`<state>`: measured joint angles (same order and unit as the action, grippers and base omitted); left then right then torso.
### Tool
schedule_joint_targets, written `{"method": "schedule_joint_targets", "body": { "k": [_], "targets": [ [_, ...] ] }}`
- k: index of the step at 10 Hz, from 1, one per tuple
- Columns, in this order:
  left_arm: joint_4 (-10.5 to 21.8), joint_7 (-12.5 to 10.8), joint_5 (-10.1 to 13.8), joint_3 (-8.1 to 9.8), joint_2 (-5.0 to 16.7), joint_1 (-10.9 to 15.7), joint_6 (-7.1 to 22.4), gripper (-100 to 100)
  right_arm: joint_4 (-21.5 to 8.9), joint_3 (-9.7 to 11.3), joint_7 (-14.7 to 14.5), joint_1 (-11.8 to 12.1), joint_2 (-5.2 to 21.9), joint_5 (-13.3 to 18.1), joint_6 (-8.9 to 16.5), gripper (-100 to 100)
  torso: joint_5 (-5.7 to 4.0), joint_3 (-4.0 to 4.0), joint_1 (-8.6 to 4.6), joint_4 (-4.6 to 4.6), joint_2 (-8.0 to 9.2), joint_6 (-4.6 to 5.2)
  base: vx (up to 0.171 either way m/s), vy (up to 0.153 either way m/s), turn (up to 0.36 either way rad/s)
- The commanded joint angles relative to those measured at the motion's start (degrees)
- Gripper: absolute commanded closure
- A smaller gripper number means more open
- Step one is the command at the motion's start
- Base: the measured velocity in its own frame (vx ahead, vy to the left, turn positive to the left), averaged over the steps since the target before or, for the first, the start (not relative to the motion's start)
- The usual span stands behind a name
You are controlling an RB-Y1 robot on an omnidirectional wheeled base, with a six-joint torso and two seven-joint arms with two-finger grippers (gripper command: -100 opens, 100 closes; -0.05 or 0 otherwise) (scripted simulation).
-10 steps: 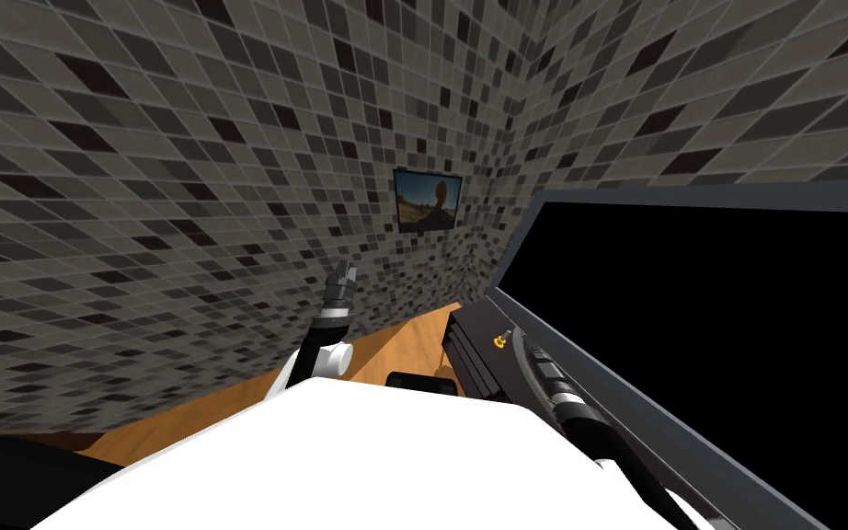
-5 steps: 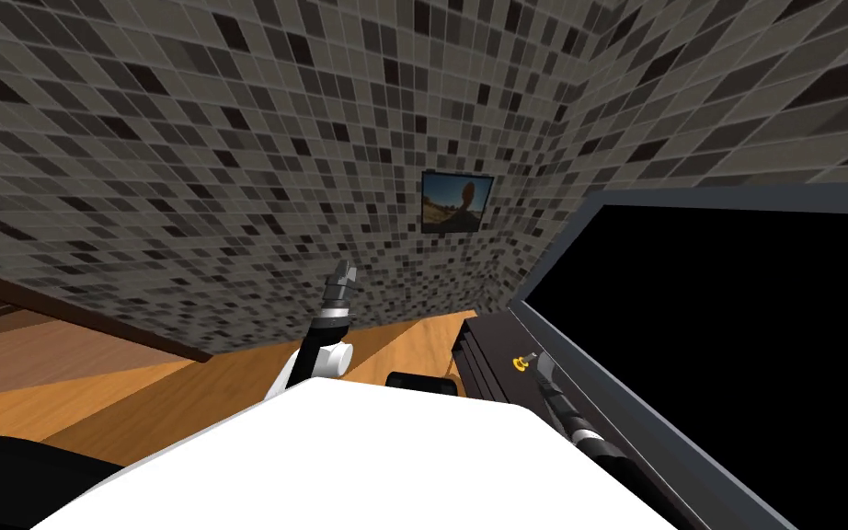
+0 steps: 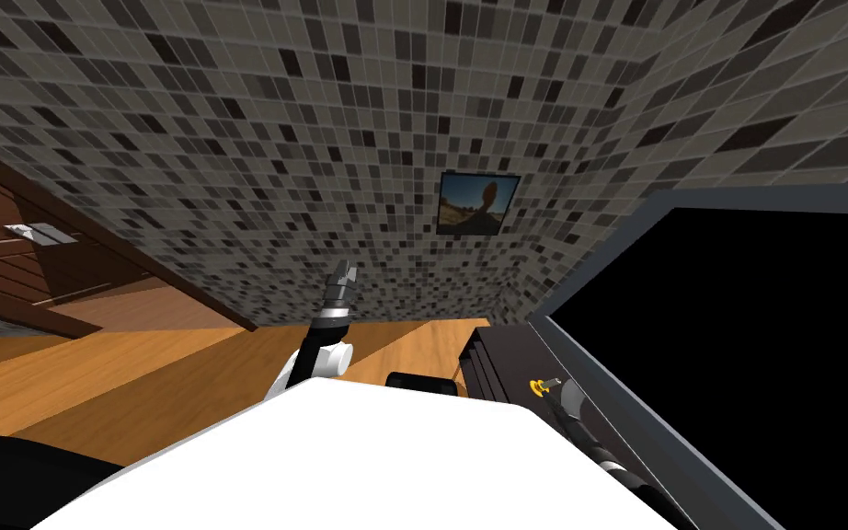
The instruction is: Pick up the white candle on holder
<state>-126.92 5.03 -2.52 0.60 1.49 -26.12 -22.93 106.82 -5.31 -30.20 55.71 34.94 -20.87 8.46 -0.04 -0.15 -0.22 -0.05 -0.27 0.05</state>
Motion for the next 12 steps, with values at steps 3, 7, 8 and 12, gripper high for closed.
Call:
{"method": "schedule_joint_targets", "body": {
  "k": [3,7,8,12],
  "targets": [
    [0.0,0.0,0.0,0.01,0.0,0.0,0.0,0,-4.3,1.4,-4.0,3.5,4.6,-2.3,3.1,-100,-0.01,-0.05,-0.06,-0.02,-0.08,0.02,0.036,-0.036,0.373],
    [0.0,0.0,0.0,0.01,0.0,0.0,0.0,0,-7.5,2.5,-6.4,5.6,8.1,-4.1,5.0,-100,0.00,-0.03,0.04,-0.01,-0.06,0.04,0.026,-0.023,0.215],
    [0.0,0.0,0.0,0.01,0.0,0.0,0.0,0,-8.3,2.8,-7.0,6.2,9.1,-4.6,5.5,-100,0.00,-0.05,0.03,-0.02,-0.09,0.03,0.045,-0.027,0.322],
    [0.0,0.0,0.0,0.01,0.0,0.0,0.0,0,-10.6,3.7,-8.9,7.6,12.2,-6.1,7.0,-100,0.01,-0.07,0.06,-0.02,-0.13,0.02,0.036,-0.021,0.210]
  ]
}}
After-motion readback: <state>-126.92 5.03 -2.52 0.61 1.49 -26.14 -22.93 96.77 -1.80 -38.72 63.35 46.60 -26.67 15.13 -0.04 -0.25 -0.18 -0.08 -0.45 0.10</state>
